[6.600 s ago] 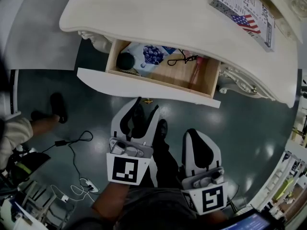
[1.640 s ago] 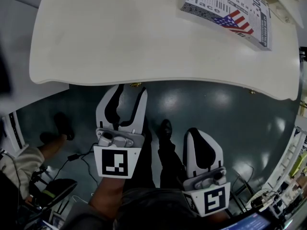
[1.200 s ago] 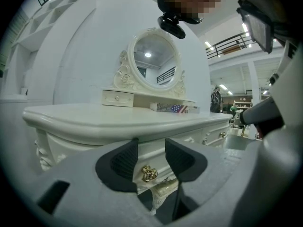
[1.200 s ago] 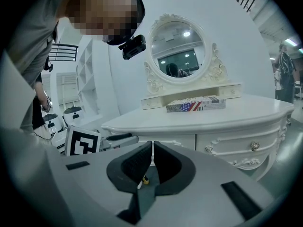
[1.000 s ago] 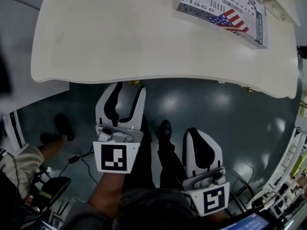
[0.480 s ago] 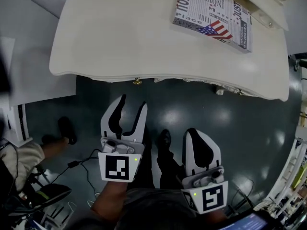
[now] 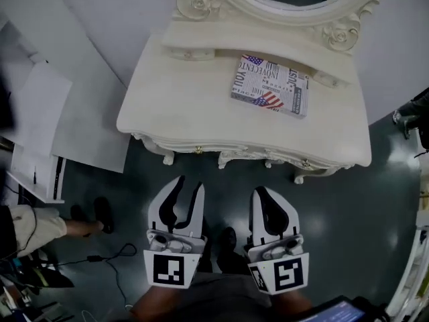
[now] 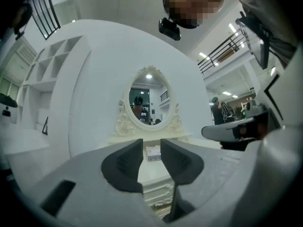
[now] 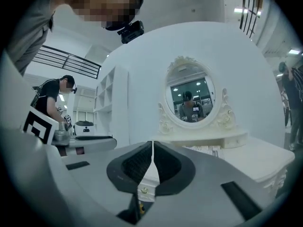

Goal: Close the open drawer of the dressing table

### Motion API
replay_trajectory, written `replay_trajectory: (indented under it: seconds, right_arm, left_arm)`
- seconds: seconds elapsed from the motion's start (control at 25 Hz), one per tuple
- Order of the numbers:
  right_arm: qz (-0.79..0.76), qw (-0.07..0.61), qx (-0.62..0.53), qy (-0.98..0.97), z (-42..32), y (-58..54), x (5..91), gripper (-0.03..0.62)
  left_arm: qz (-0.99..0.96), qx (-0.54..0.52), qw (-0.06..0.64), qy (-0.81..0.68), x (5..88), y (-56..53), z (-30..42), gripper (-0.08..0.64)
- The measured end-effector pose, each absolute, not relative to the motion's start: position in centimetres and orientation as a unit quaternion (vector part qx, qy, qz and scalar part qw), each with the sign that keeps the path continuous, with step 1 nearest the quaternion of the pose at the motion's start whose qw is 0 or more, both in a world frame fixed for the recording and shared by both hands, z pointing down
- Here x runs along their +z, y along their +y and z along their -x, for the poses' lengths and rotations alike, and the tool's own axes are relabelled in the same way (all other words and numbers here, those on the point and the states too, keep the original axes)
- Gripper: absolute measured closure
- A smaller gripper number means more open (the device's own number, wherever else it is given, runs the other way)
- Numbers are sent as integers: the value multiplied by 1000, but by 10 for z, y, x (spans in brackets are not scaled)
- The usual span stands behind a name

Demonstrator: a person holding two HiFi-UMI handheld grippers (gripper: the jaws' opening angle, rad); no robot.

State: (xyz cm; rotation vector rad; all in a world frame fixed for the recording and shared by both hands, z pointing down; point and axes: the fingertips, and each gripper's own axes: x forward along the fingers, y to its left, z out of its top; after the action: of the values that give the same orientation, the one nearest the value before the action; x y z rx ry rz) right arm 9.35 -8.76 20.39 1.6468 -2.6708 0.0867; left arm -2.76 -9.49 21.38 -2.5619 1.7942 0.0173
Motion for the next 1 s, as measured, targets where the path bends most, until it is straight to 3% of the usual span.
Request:
replay_trajectory:
  seconds: [0.2, 0.52, 1.0]
  right_arm:
    - [-511, -38, -26, -858, -92, -76, 156, 577]
    - [-482, -62, -98, -868, -84, -62, 103, 577]
    - [-464, -67, -116, -876, -79, -57, 98, 580]
  left_arm:
    - [807, -16, 53, 588, 177, -58, 21, 540]
    - [780, 1, 84, 620, 124, -38, 21, 545]
    - [765, 11, 82, 639, 113, -47, 26, 545]
